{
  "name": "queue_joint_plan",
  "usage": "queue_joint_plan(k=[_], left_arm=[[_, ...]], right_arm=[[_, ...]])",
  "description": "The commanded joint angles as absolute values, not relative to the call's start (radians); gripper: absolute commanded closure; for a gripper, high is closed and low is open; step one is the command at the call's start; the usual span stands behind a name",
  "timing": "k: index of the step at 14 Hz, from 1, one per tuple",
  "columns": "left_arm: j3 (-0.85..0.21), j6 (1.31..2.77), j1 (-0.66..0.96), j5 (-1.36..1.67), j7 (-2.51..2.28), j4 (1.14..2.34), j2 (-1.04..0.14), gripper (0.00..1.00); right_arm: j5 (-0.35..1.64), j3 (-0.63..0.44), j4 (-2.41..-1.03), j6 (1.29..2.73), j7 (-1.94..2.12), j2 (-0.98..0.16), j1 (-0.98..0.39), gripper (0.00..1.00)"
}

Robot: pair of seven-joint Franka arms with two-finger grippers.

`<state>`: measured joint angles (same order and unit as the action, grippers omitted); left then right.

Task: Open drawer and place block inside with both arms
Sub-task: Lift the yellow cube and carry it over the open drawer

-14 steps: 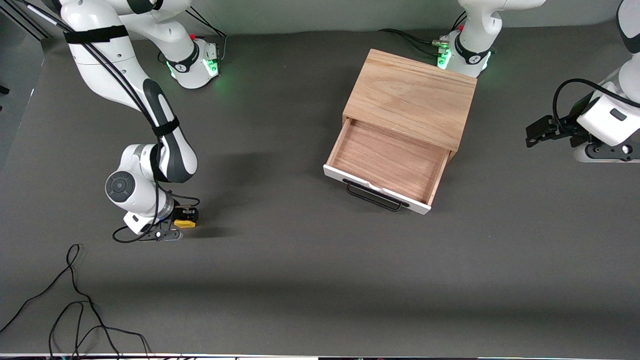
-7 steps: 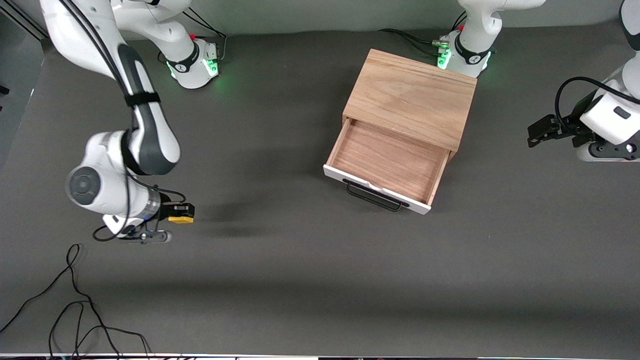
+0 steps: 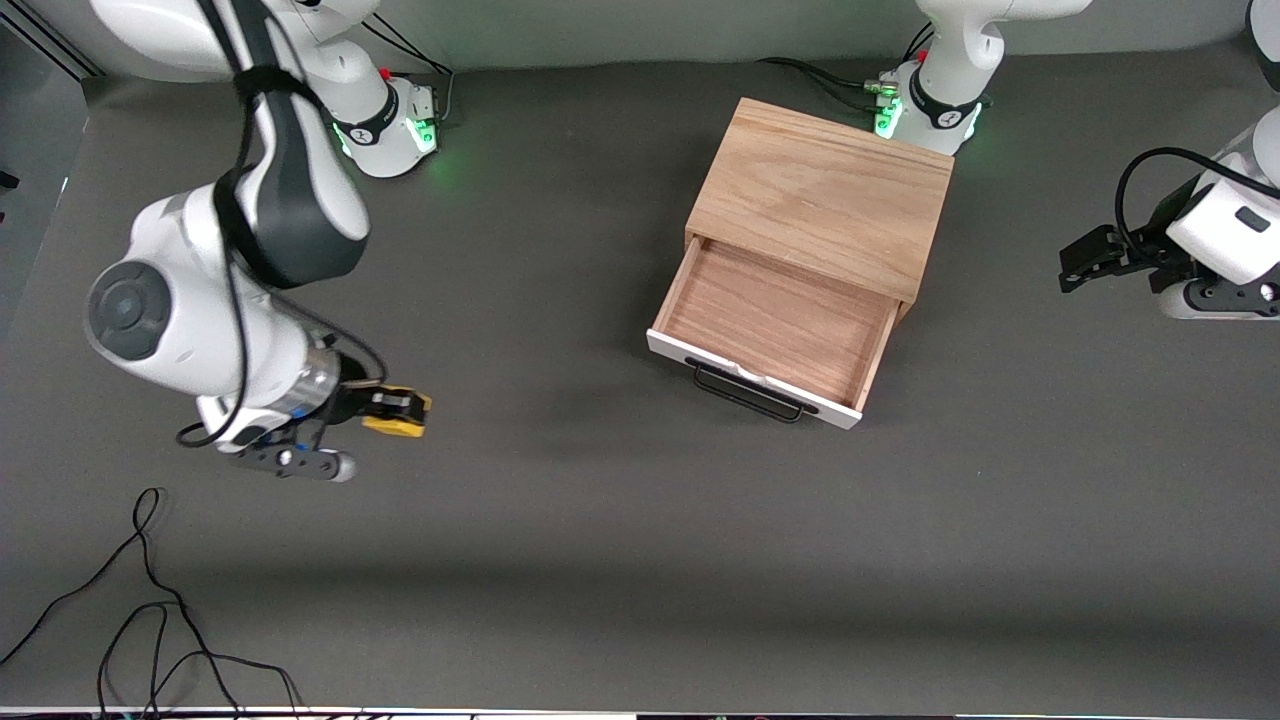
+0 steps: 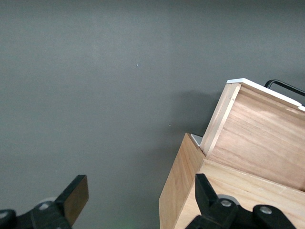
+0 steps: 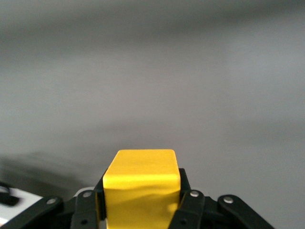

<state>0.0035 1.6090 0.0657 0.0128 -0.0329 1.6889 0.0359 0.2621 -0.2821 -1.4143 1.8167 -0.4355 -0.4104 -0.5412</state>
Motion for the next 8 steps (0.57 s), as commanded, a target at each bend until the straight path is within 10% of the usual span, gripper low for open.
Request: queue_joint_plan(k=[1, 8], left_arm=[[0.003, 1.58, 0.061, 0.008, -0.002, 1.661, 0.025, 0.0], [0.003, 1.58, 0.061, 0.002, 0.012, 1.66, 0.025, 0.0]], right_arm=[[0.32, -0.293, -1.257, 1.782, -0.605, -0.485, -0.618, 0.95], [0.345, -0.036, -1.0, 1.847, -1.011, -0.658, -0.686, 0.96]])
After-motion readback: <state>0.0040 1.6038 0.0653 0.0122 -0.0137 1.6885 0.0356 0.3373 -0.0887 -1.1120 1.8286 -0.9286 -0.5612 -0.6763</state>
